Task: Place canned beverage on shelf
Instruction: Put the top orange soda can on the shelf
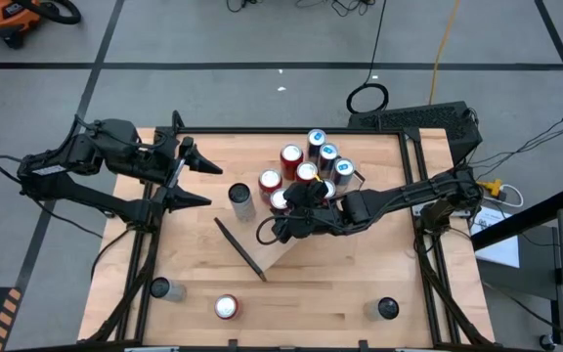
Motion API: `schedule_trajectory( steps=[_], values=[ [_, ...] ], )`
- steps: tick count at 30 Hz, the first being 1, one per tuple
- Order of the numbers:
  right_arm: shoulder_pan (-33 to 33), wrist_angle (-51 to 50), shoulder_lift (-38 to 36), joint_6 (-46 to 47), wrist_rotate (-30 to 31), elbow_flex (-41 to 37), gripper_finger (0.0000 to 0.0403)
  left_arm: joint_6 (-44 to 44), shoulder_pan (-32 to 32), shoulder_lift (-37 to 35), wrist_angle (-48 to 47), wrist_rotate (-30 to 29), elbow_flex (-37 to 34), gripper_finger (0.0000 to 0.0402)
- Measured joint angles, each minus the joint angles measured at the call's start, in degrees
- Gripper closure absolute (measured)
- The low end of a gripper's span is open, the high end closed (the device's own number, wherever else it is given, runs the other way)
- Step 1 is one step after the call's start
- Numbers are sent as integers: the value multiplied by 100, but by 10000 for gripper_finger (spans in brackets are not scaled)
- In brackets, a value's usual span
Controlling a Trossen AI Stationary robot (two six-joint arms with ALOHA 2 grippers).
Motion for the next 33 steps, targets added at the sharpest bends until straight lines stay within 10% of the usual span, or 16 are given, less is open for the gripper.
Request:
schedule_trajectory(
  steps=[33],
  values=[
    [0,-58,4,14,-15,-4,89,-24,0,0,1,-1,0,8]
  ],
)
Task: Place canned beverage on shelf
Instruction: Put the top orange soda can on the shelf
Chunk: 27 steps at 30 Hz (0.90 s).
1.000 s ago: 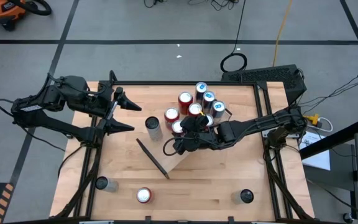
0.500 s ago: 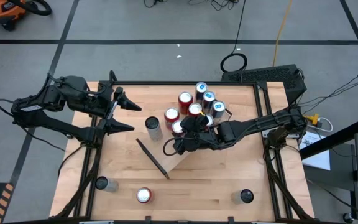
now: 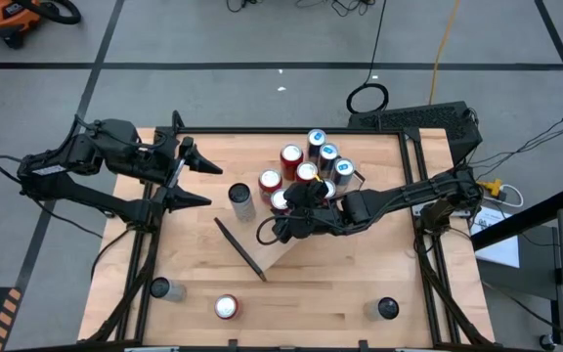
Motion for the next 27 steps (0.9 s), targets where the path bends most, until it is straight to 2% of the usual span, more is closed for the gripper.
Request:
schedule_trajectory(
  steps=[27],
  values=[
    [-33,-122,-4,21,-257,4,89,13,1,0,0,-7,0,8]
  ],
)
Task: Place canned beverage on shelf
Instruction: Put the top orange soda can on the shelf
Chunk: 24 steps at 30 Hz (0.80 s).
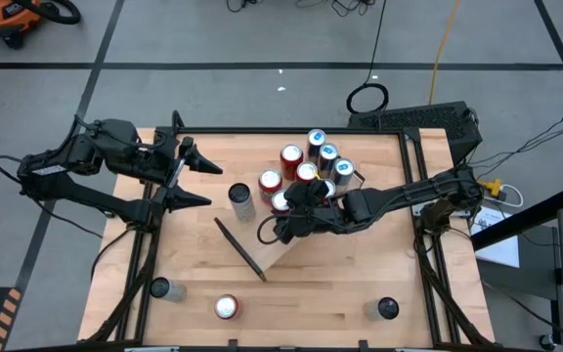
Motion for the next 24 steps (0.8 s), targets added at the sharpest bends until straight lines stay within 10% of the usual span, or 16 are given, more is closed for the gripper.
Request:
schedule_trajectory(
  steps=[24],
  values=[
    [-4,-224,58,-19,-167,476,55,-28,0,0,-4,0,0,8]
  ],
)
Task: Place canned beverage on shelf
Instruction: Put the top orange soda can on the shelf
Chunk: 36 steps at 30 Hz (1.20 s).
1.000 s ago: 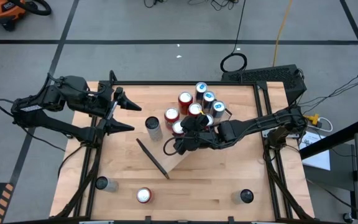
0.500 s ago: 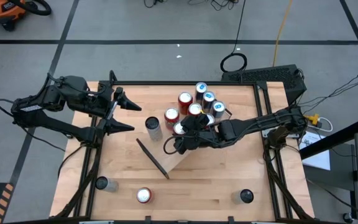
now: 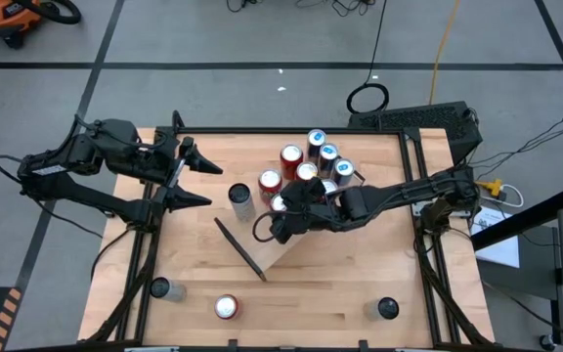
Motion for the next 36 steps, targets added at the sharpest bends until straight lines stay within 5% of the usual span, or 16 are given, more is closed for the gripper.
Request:
schedule_trajectory(
  steps=[12,19,27,36],
  values=[
    [294,-1939,-33,179,411,1722,55,-12,0,-2,-104,2,0,8],
    [1337,-1537,21,1350,894,1372,84,-119,-2,-2,-373,3,-4,8],
    [1543,-249,298,1794,1282,160,174,92,0,-2,-358,-55,-4,8],
    [1212,146,395,1958,1507,-422,337,159,0,-1,-345,-249,-4,8]
  ],
)
